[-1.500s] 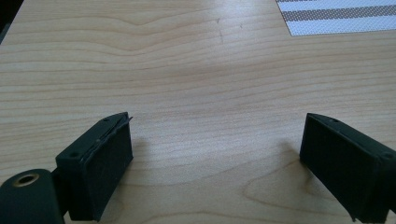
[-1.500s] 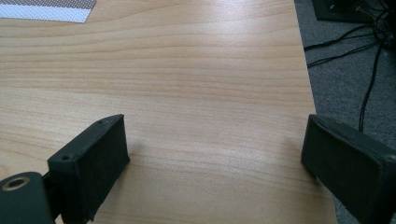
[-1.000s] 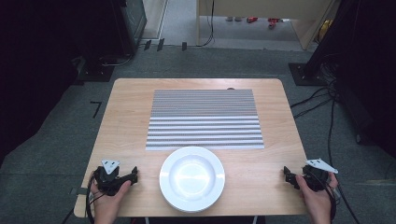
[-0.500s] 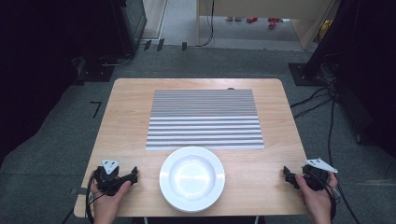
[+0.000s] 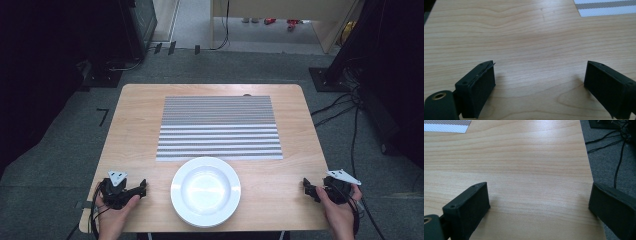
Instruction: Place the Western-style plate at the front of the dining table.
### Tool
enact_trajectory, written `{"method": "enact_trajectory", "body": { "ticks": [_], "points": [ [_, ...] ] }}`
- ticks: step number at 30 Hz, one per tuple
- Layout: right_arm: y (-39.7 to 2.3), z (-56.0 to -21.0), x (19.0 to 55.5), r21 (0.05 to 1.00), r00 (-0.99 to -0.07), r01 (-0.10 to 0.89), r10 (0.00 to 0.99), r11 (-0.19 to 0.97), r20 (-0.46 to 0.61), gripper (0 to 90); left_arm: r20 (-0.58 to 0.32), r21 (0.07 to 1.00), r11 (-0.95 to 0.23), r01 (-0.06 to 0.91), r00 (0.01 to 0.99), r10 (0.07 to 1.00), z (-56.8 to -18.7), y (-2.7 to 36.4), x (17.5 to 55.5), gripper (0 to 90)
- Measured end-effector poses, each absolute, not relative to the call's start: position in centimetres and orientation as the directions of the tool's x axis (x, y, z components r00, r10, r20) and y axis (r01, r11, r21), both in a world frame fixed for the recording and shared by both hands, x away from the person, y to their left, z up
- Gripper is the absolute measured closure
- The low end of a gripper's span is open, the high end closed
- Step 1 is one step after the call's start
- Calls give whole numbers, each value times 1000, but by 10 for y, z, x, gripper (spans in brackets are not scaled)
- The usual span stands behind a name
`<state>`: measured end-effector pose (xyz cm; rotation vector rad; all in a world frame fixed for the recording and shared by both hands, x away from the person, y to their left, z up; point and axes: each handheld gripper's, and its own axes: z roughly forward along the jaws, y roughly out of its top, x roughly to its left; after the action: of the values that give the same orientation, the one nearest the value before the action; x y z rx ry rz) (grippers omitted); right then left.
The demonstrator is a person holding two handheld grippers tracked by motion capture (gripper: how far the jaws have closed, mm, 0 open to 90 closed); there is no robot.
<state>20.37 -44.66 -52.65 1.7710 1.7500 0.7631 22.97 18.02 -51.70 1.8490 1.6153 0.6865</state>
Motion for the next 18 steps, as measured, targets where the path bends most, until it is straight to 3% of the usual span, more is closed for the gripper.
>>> {"method": "enact_trajectory", "body": {
  "ticks": [2,11,14,18],
  "points": [
    [-447,-526,204,710,0,703,1000,-19,27,32,-9,727,-76,683,121,993,-515,182,228,137],
    [-443,-519,202,724,13,687,997,-60,70,31,-64,754,-66,653,174,983,-505,175,219,137],
    [-439,-516,202,732,12,678,997,-63,75,31,-163,749,-14,663,204,965,-498,171,218,137],
    [-435,-513,201,735,-3,676,996,-60,84,31,-156,759,-33,650,230,961,-492,165,217,137]
  ]
}}
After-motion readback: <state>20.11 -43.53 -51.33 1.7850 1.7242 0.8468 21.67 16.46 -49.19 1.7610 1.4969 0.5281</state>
